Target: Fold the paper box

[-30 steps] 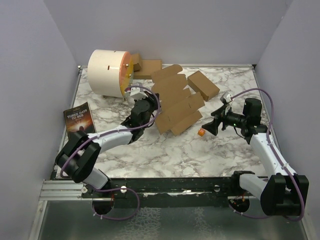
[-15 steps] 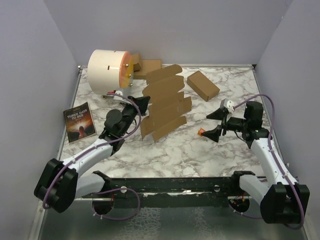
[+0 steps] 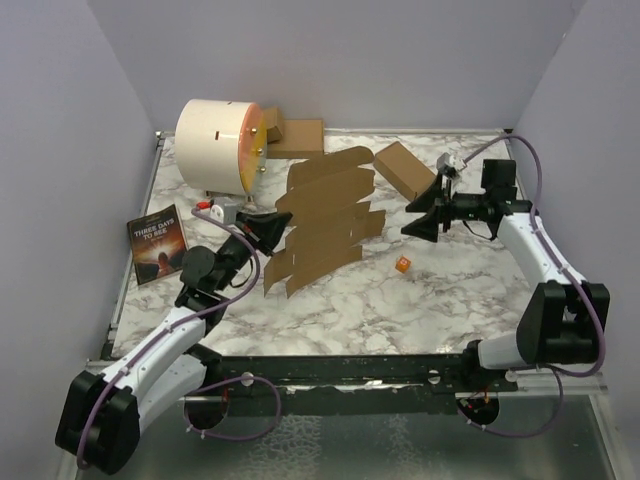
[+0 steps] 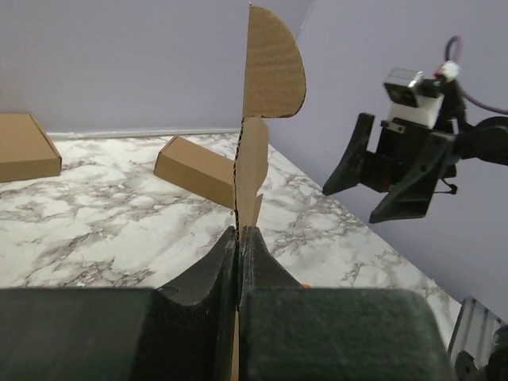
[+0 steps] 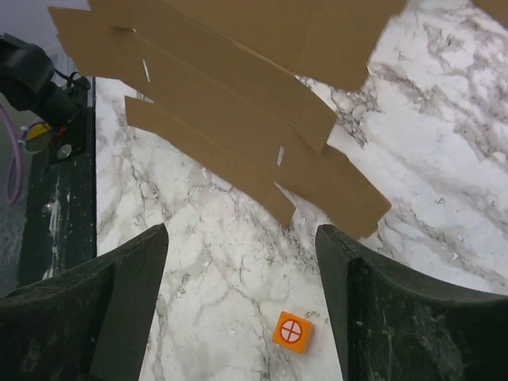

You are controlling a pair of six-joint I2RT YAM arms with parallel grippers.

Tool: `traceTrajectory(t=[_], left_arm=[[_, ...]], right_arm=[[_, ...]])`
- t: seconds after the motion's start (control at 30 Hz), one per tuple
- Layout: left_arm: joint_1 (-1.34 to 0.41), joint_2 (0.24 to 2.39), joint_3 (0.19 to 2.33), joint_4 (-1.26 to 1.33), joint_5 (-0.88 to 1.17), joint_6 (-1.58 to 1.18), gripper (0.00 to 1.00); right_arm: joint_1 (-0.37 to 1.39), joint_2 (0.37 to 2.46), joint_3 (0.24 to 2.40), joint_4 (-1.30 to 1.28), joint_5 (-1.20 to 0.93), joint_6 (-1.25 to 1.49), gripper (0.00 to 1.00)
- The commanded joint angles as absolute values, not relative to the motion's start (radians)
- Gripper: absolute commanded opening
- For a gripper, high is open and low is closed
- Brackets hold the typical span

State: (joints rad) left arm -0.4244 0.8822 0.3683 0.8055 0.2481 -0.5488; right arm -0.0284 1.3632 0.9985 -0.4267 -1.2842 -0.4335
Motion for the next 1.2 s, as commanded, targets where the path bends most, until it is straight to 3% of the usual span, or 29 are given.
traceTrajectory(t=[0.0,0.2,0.43,0.8,1.17], left_arm=[[-0.414,0.799,0.353,0.815,0.284,-0.571,0.00],[-0.411,0.693,0.310,0.762,0.250,-0.645,0.00],[-0.409,0.653,0.287,0.793,0.330,-0.754,0.00],[-0.410,0.706,0.300,0.933,0.405,-0.844,0.00],[-0.410,0.727,0.284,1.044,0.417,-0.914,0.00]], right_arm=[[-0.019,1.441,1.048,-0.666,-1.305,-0.605,0.73],[0.057,1.314,0.890,-0.481,-1.158,-0.530,0.65],[0.029,1.405,1.021,-0.577,-1.219,-0.580,0.82],[-0.023,1.312,0.966,-0.511,-1.188,-0.546,0.83],[-0.028,1.357,0.944,-0.501,-1.212,-0.537,0.82]])
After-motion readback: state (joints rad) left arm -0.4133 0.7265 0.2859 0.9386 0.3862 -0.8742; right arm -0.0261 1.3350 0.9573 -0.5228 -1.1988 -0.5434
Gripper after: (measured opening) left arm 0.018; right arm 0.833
